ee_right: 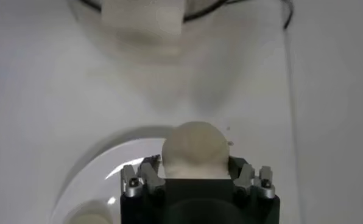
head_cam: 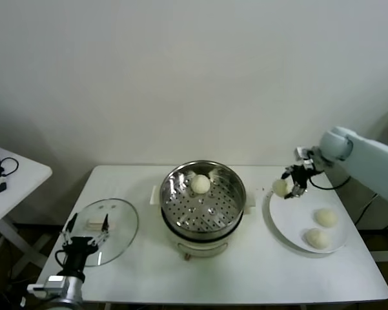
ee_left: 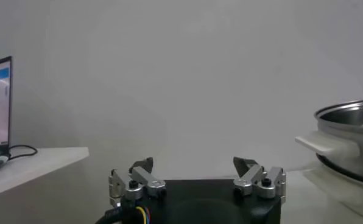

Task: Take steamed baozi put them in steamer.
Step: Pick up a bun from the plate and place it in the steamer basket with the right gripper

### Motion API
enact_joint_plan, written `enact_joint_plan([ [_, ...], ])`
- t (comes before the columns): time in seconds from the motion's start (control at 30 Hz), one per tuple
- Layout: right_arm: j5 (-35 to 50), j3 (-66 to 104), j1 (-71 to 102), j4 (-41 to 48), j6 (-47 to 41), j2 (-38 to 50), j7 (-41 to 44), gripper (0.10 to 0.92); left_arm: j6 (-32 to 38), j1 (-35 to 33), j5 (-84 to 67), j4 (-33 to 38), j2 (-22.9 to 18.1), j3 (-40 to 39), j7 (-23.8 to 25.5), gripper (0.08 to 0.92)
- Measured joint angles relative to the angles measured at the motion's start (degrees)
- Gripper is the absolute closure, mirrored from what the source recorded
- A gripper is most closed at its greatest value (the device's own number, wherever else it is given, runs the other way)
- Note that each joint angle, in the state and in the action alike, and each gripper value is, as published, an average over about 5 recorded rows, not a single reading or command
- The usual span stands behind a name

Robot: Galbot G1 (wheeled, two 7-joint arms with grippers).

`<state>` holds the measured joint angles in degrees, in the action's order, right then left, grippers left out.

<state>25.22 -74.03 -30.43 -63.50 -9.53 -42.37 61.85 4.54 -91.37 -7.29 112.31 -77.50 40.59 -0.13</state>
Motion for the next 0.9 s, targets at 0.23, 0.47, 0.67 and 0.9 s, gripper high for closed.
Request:
enact_joint_plan([
  [0.23, 11.80, -8.46, -10.69, -4.29, -2.63, -4.87, -1.37, 0.314, 0.42, 0.12, 0.18, -0.14, 0.20, -0.37, -0.10, 0.177],
  [0.47, 19.73, -11.99, -14.89, -7.51, -5.07, -11.23, -3.75, 0.313, 0.87, -0.48, 0.70, -0.23, 0.89, -0.82, -0.14, 0.177],
  [0.67, 23.16, -13.20, -14.92, -8.40, -6.46, -17.01, -6.00, 0.313, 1.19, -0.87, 0.98, -0.40, 0.72, -0.93, -0.19, 0.177],
  [0.9, 24.49, -13.84, -11.85, -8.18, -7.14, -22.98, -8.37, 0.313, 1.35, -1.13, 1.07, -0.86, 0.36, -0.59, -0.27, 0.177],
])
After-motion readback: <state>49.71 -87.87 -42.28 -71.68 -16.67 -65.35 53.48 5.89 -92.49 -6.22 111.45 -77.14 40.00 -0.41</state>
